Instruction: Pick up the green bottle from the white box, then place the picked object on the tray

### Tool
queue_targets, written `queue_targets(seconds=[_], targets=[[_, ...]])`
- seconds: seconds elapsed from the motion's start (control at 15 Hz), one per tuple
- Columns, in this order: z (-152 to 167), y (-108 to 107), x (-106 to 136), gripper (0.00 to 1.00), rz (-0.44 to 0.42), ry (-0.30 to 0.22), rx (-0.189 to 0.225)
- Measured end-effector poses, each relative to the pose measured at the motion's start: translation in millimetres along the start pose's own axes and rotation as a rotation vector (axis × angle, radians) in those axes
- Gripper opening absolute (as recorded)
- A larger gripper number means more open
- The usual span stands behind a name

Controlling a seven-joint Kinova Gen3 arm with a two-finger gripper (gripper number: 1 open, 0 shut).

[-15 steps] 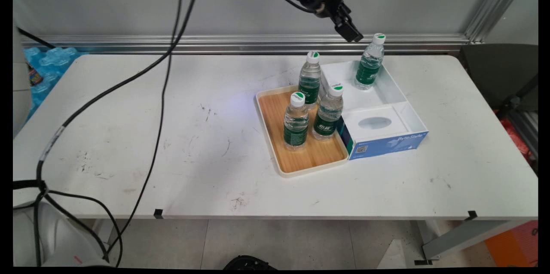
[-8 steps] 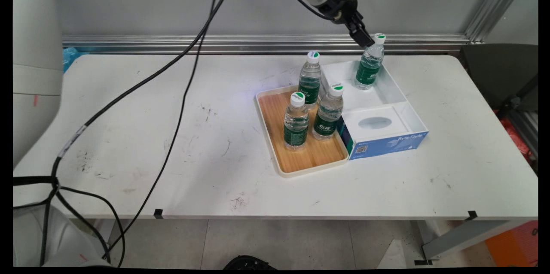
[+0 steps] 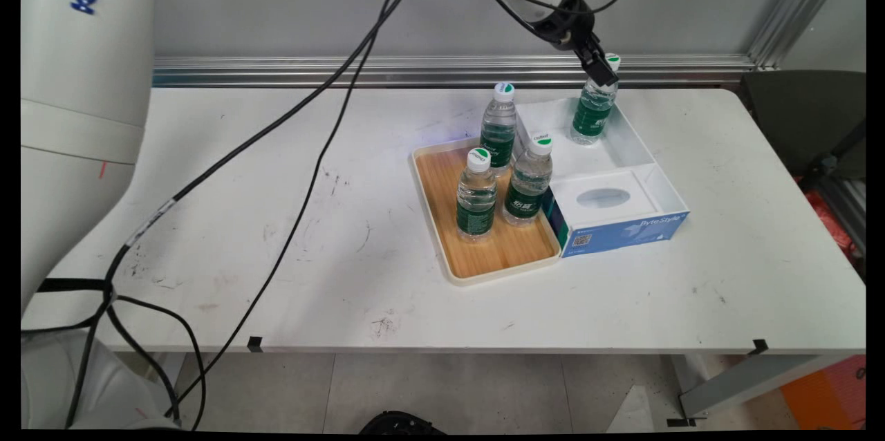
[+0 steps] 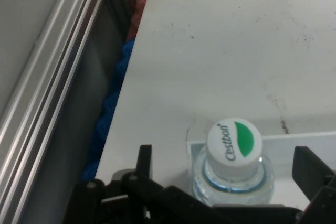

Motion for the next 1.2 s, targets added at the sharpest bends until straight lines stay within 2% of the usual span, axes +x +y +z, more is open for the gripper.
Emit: queue_targets(seconds=[0.67,0.73,1.2], targets=[[28,-2,-4,1.00,-0.014,-0.032,-0.011],[29,-1,-5,0.00,-0.016,-0.033,-0.013],[32,4,-5,0.00,-0.020,-0.032,-0.033]])
